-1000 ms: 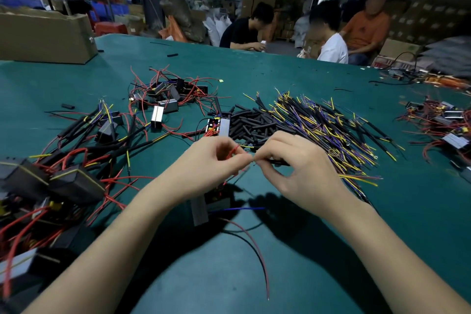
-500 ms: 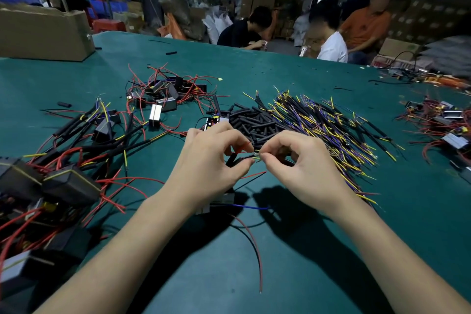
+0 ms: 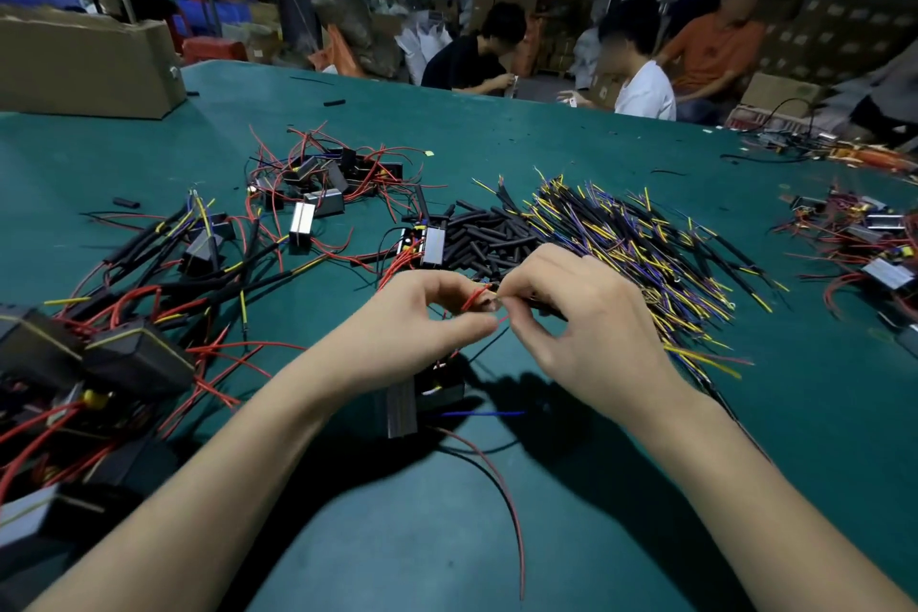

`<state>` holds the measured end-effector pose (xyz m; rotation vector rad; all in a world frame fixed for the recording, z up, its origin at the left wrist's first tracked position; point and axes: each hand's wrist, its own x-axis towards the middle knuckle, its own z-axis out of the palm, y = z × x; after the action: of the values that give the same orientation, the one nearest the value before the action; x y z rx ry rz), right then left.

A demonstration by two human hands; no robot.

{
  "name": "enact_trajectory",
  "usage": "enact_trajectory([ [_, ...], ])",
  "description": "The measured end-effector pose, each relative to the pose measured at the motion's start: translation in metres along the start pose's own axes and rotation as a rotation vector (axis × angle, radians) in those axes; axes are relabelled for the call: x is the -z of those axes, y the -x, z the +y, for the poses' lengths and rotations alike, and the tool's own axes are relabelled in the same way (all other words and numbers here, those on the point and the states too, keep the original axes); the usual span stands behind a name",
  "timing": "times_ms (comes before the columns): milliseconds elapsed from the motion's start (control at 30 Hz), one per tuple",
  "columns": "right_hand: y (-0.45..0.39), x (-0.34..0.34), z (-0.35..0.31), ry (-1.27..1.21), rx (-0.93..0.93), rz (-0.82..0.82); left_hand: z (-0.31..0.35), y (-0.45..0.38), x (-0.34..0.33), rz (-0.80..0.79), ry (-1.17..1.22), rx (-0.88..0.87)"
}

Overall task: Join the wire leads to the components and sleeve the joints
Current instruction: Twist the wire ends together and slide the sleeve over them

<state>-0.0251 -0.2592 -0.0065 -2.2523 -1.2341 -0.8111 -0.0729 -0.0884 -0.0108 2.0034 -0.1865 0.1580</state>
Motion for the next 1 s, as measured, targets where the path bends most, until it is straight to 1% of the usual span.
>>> enact_trajectory([
  [67, 0.002, 0.0, 0.002, -0.144, -0.093, -0.036, -0.003, 0.0, -0.004, 0.128, -0.188, -0.113],
  [167, 0.003, -0.003, 0.005, -0.219, -0.122, -0.06, -0.005, 0.001, -0.007, 0.251, -0.317, -0.235],
  [267, 0.002, -0.003, 0.008, -0.242, -0.133, -0.07, -0.005, 0.002, -0.007, 0.291, -0.419, -0.299],
  [333, 0.002, -0.003, 0.009, -0.258, -0.128, -0.075, -0.004, 0.002, -0.008, 0.306, -0.426, -0.323],
  [400, 0.002, -0.003, 0.009, -0.272, -0.109, -0.073, -0.004, 0.001, -0.008, 0.306, -0.391, -0.313],
  [467, 0.002, -0.002, 0.008, -0.263, -0.076, -0.061, -0.005, 0.0, -0.007, 0.277, -0.27, -0.257],
  [500, 0.002, -0.002, 0.007, -0.245, -0.047, -0.043, -0.004, 0.0, -0.005, 0.25, -0.176, -0.198],
  [600, 0.0, -0.002, 0.002, -0.062, 0.113, 0.05, 0.001, -0.003, 0.001, 0.119, 0.159, 0.086],
  [667, 0.0, -0.004, 0.0, 0.052, 0.196, 0.086, 0.001, -0.006, 0.004, 0.052, 0.237, 0.283],
  [700, 0.0, -0.005, 0.0, 0.061, 0.195, 0.084, 0.001, -0.006, 0.005, 0.028, 0.246, 0.333],
  [733, 0.001, -0.006, 0.001, 0.041, 0.163, 0.073, 0.0, -0.005, 0.006, 0.015, 0.225, 0.328],
  [767, 0.002, -0.007, 0.001, 0.001, 0.113, 0.056, -0.001, -0.004, 0.007, 0.015, 0.173, 0.276],
  [833, 0.004, -0.008, 0.005, -0.115, -0.004, 0.017, 0.001, 0.0, 0.011, 0.022, -0.003, 0.149],
  [900, 0.005, -0.008, 0.01, -0.202, -0.089, -0.005, 0.003, 0.003, 0.016, 0.065, -0.183, 0.069],
  [1000, 0.005, -0.009, 0.014, -0.248, -0.149, -0.005, 0.008, 0.007, 0.021, 0.145, -0.331, -0.011],
])
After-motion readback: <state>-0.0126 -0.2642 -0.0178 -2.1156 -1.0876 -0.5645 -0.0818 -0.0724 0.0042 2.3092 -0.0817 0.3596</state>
